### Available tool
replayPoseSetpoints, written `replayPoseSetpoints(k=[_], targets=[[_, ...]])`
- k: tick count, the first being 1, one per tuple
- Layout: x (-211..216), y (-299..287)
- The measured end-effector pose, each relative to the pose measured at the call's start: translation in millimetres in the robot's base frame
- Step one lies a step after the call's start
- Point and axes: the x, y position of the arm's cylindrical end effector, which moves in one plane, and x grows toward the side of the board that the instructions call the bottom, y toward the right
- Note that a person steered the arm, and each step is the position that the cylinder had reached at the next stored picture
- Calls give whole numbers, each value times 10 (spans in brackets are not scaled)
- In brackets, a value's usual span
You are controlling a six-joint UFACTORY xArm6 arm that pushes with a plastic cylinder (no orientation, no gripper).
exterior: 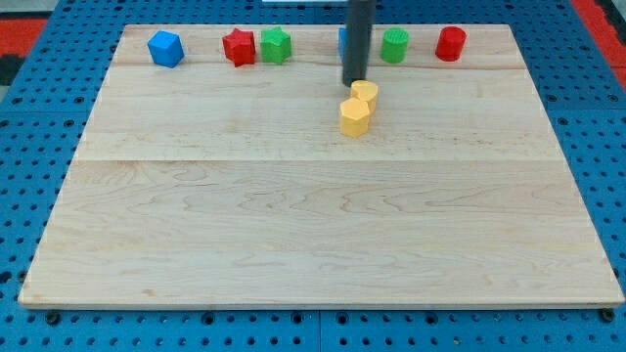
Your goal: Place the blue cube above the yellow hexagon
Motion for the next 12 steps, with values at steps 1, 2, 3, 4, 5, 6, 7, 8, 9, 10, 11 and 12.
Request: replayPoseSetpoints(k=[1, 2, 3, 4, 5, 6, 7, 8, 9, 10, 11, 12], targets=[[-120, -606], [-119, -1639], [-137, -2492], [-647, -2650], [-853, -3067], [-1207, -2675], [-1107, -2261], [-537, -1724], [-331, -1644], [-830, -2050], [-1050, -2350], [-577, -2451]])
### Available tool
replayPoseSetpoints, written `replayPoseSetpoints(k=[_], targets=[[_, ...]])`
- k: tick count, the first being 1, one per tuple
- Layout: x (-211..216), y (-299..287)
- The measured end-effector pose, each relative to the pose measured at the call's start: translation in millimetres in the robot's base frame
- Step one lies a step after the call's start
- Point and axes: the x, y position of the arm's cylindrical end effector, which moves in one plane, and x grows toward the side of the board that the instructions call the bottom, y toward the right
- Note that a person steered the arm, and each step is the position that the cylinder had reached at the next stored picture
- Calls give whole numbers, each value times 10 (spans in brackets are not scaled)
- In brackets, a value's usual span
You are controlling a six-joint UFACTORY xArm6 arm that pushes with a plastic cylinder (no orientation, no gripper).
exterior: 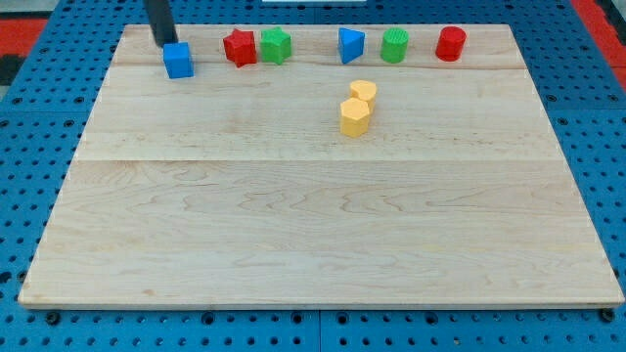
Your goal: Place the blue cube above the yellow hexagon
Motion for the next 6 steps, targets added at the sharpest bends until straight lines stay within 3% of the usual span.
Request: replayPoseSetpoints(k=[1, 2, 3, 4, 5, 6], targets=[[393, 473], [588, 1173], [596, 1439], [504, 1010], [594, 231], [993, 524]])
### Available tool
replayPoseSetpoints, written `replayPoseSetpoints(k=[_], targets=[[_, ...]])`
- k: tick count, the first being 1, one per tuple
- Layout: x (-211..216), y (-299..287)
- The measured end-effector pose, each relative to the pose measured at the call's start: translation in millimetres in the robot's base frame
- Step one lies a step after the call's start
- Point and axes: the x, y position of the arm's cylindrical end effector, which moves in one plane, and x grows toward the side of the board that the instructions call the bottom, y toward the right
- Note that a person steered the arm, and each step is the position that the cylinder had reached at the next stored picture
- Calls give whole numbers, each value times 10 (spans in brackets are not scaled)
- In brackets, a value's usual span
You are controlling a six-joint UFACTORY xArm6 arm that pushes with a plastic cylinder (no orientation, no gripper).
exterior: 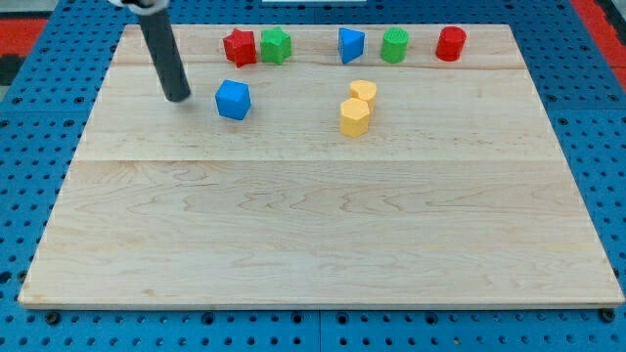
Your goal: Place the blue cube above the yellow hexagon
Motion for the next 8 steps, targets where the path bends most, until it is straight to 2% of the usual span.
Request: replayPoseSetpoints(k=[1, 2, 3, 4, 5, 6, 7, 8], targets=[[14, 1066], [99, 1501], [-76, 796], [-417, 908], [-467, 1600], [-632, 1812], [-984, 1390], [-1390, 1337]])
